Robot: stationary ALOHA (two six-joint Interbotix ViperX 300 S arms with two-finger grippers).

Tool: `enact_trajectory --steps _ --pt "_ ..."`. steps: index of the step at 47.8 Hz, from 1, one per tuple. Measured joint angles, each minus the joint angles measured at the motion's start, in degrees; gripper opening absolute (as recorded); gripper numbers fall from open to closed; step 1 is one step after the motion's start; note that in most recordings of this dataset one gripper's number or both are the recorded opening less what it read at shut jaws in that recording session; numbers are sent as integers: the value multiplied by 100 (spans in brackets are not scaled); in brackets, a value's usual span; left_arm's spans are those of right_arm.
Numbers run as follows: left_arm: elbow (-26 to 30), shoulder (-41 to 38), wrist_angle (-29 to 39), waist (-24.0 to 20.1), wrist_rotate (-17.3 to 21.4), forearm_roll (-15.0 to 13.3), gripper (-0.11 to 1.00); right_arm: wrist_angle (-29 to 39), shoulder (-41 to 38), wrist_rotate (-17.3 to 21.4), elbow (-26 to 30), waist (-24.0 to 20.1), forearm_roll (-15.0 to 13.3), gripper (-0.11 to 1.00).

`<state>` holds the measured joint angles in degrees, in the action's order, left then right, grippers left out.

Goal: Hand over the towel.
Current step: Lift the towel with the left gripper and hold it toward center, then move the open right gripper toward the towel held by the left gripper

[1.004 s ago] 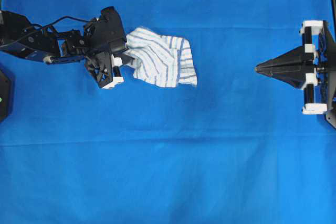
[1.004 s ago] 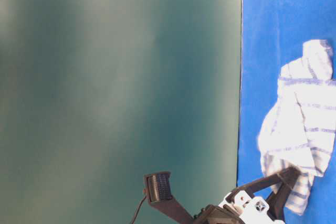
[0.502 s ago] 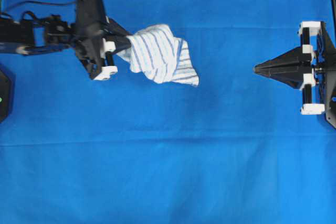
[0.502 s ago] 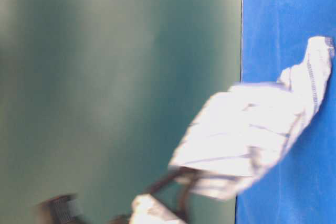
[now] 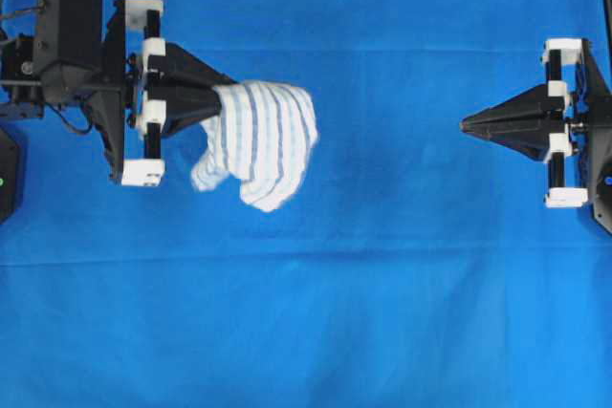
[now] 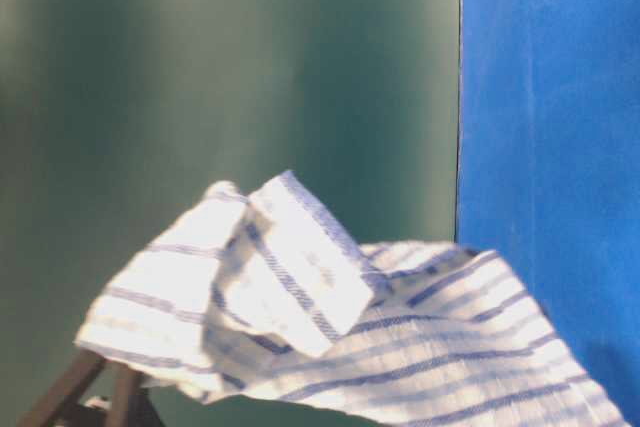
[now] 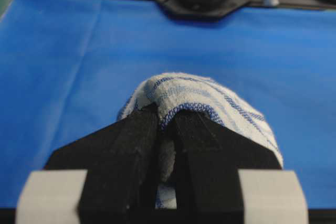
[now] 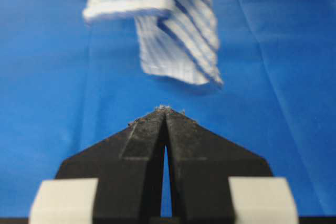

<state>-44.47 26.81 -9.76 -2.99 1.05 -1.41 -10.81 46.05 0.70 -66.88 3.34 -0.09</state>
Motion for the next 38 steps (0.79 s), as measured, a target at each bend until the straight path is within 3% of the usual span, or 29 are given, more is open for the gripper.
enact_trajectory --steps 14,28,38 --pt "9 -9 0 18 -9 0 2 -114 -158 0 -9 9 0 0" --pt "9 0 -9 18 -18 0 2 -721 -448 -9 -9 9 0 2" --pt "9 -9 0 26 -18 0 2 -1661 -1248 0 132 9 0 62"
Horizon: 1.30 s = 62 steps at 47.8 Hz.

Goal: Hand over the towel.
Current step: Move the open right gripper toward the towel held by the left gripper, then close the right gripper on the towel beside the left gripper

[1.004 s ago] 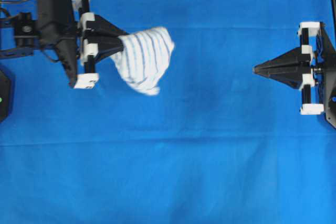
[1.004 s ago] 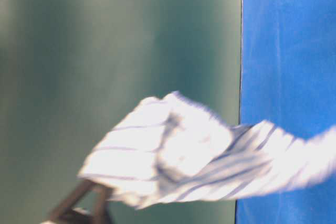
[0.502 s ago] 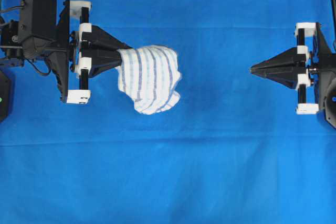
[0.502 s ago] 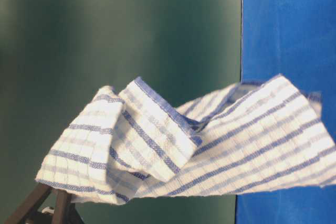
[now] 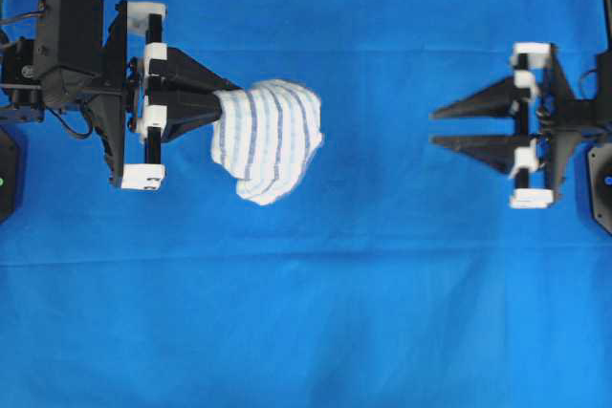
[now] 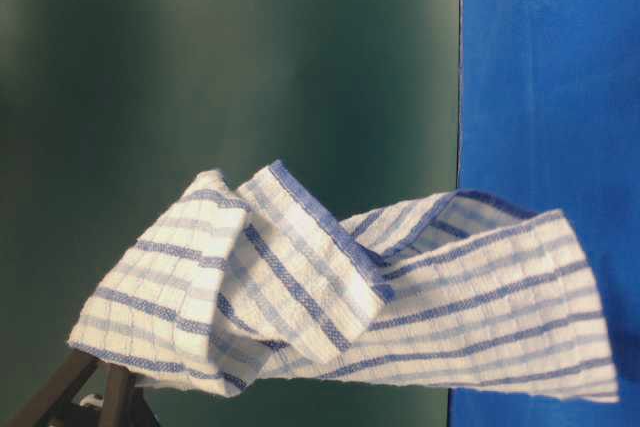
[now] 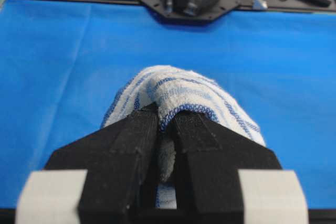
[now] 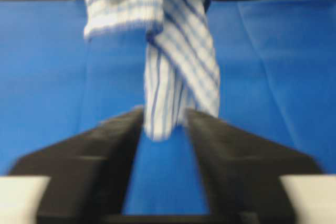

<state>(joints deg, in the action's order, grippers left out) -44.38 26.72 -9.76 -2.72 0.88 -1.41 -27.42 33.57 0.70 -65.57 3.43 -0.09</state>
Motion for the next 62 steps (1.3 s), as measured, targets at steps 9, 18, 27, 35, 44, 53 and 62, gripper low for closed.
enact_trajectory --steps 9,18,27,35,44,53,62 --pt "0 0 0 0 -9 0 2 -817 -967 0 475 0 18 70" --pt "-9 0 0 0 -9 0 2 -1107 -2004 18 1283 9 18 71" --pt "0 0 9 0 -9 0 2 -1099 -2786 141 2127 9 18 71" --pt "0 0 18 0 -18 0 2 -896 -3234 185 2637 9 18 71" --pt "0 0 18 0 -26 0 2 -870 -3560 202 3032 -9 18 71" --pt "0 0 18 26 -18 0 2 -765 -3709 211 3199 -18 18 70" --pt "0 -18 9 79 0 0 2 -563 -3709 176 3217 -26 9 37"
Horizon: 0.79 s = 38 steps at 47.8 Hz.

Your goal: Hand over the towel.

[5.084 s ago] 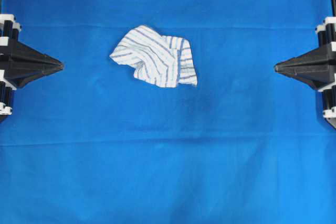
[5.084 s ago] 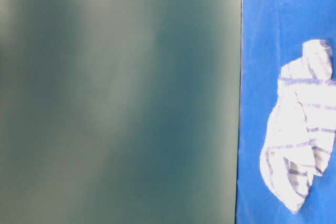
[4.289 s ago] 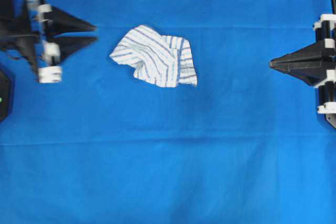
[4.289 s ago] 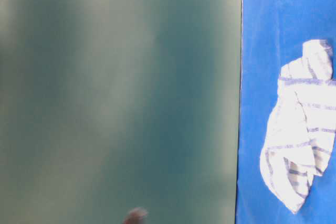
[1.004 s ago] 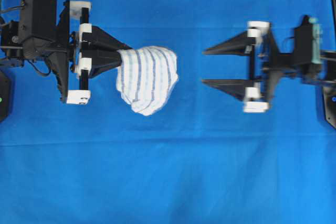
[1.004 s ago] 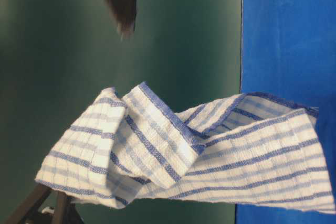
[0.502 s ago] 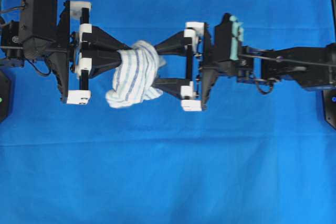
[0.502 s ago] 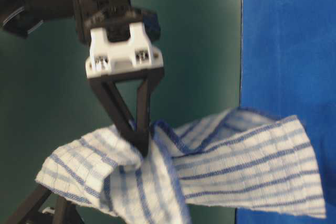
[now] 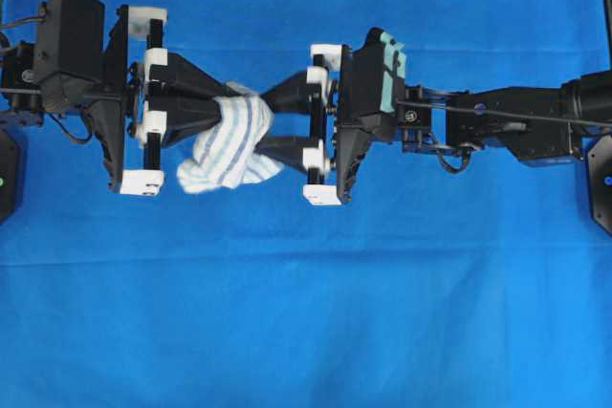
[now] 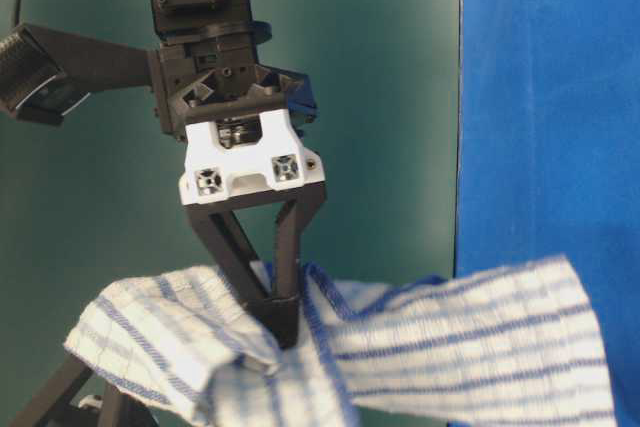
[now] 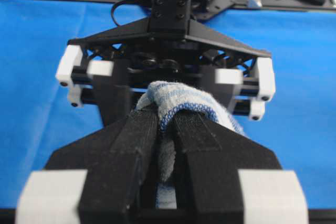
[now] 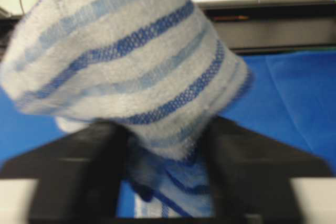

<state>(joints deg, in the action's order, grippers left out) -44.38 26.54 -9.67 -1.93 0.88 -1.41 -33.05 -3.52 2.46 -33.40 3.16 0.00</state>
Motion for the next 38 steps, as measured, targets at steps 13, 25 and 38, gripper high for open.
enact_trajectory --steps 13,25,38 --pt "0 -35 0 9 35 0 2 70 0 0 0 -9 -9 11" --pt "-9 -18 -9 9 26 0 59 105 88 18 -97 -35 -9 11" --pt "-369 536 0 9 18 -9 89 404 1020 26 -800 -114 -9 11"
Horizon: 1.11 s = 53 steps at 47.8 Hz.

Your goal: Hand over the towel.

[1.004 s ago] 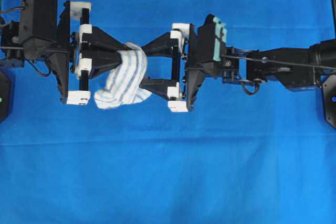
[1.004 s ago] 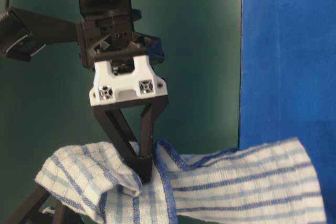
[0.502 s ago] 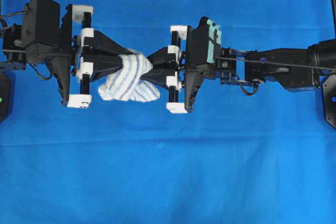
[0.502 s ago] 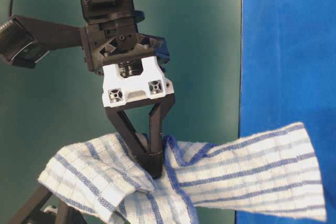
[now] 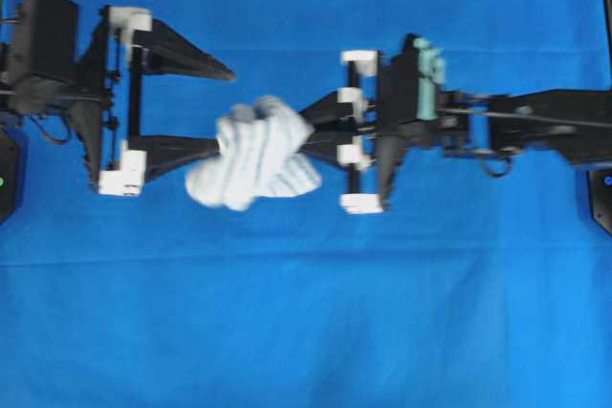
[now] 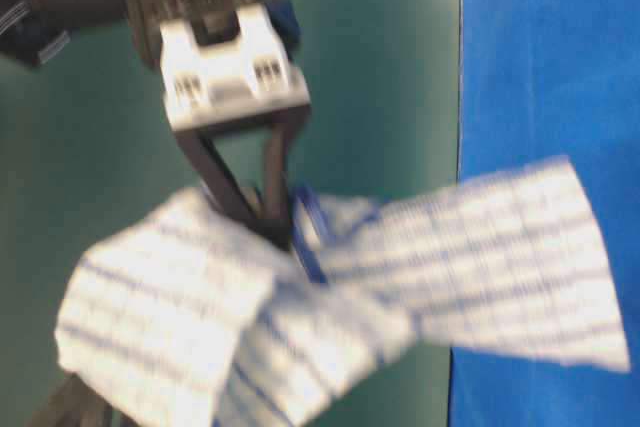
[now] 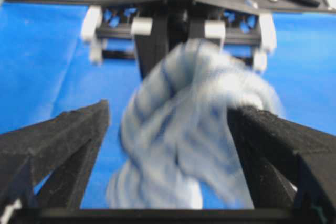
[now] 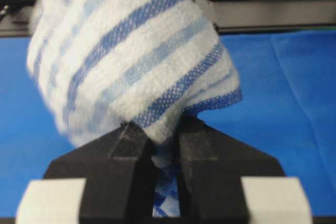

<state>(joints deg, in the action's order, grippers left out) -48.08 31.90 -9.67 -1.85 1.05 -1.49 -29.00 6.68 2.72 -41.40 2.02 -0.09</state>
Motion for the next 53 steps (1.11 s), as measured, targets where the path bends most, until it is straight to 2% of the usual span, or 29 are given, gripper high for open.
enact_trajectory --steps 16,25,41,53 --pt "-536 1002 70 0 -18 9 90 536 1723 18 -1143 -9 18 11" --pt "-677 1213 70 0 -26 9 90 844 2303 18 -1406 -9 26 11" --pt "-677 1143 62 0 -26 9 90 940 2162 18 -1397 26 26 11" --pt "-677 1134 44 0 -26 9 90 1529 1556 0 -1055 387 26 11"
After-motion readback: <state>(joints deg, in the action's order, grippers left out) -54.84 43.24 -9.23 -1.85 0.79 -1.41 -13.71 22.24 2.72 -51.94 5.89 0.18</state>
